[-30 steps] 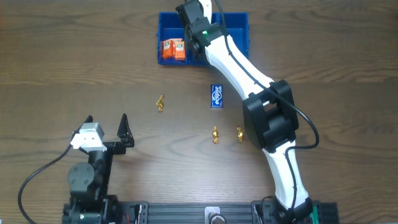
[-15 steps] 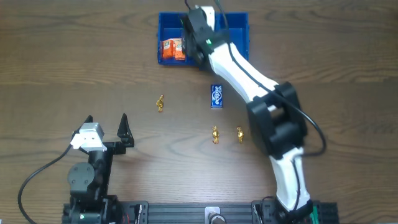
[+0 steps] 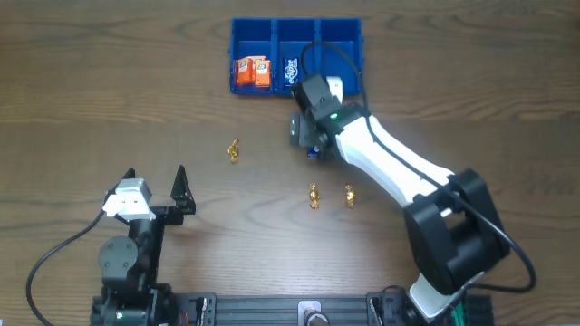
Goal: Sort Candies Into Trays
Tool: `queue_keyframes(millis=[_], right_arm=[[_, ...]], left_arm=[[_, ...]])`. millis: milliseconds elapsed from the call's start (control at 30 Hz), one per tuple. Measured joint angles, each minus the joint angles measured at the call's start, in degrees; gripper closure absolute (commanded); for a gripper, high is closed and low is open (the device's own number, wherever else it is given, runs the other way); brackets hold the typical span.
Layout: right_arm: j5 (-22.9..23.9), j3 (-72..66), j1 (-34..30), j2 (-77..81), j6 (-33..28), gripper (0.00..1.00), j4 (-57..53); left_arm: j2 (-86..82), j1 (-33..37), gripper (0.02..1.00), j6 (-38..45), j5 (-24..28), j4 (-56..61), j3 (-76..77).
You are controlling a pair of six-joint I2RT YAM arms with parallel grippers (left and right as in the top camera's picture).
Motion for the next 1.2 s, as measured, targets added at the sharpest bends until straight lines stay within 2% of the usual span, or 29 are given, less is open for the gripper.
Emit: queue_keyframes(millis=[133, 233, 367, 433, 500, 600, 800, 967, 1100, 1200], right_arm=[[-1.46, -1.03, 0.24, 2.93, 0.68, 0.062, -0.42], [-2.29, -1.03, 0.39, 4.83, 1.18, 0.137, 0.26], [-2.73, -1.03, 0.44, 6.91, 1.97, 0.292, 0.48], [-2.91, -1.03, 0.44, 6.91, 2.29, 0.411, 0.74], [-3.08, -1.03, 0.46, 6.91, 2.58, 0.570, 0.96], [-3.23, -1.03, 0.48, 6.91, 3.06, 0.682, 1.27], [-3.06, -0.92, 0.55, 6.86, 2.95, 0.748, 1.68], [-2.82, -0.63, 0.79, 6.56, 2.71, 0.755, 0.68], [-1.27, 5.07, 1.22, 5.90, 1.25, 0.759, -6.84], [0.04, 17.75, 0.81, 5.86, -1.05, 0.759, -14.93]], left_arm=[[0.00, 0.00, 0.020, 0.02, 0.00, 0.00, 0.00], [0.00, 0.00, 0.020, 0.02, 0.02, 0.00, 0.00], [0.00, 0.00, 0.020, 0.00, 0.07, -0.02, 0.00], [0.00, 0.00, 0.020, 0.00, 0.07, 0.00, 0.00], [0.00, 0.00, 0.020, 0.02, 0.07, 0.00, 0.00], [0.00, 0.00, 0.020, 0.02, 0.07, -0.02, 0.00], [0.00, 0.00, 0.020, 0.02, 0.07, -0.02, 0.00], [0.00, 0.00, 0.020, 0.02, 0.07, 0.00, 0.00], [0.00, 0.00, 0.020, 0.02, 0.07, 0.02, 0.00], [0.02, 0.00, 0.020, 0.00, 0.07, -0.02, 0.00]])
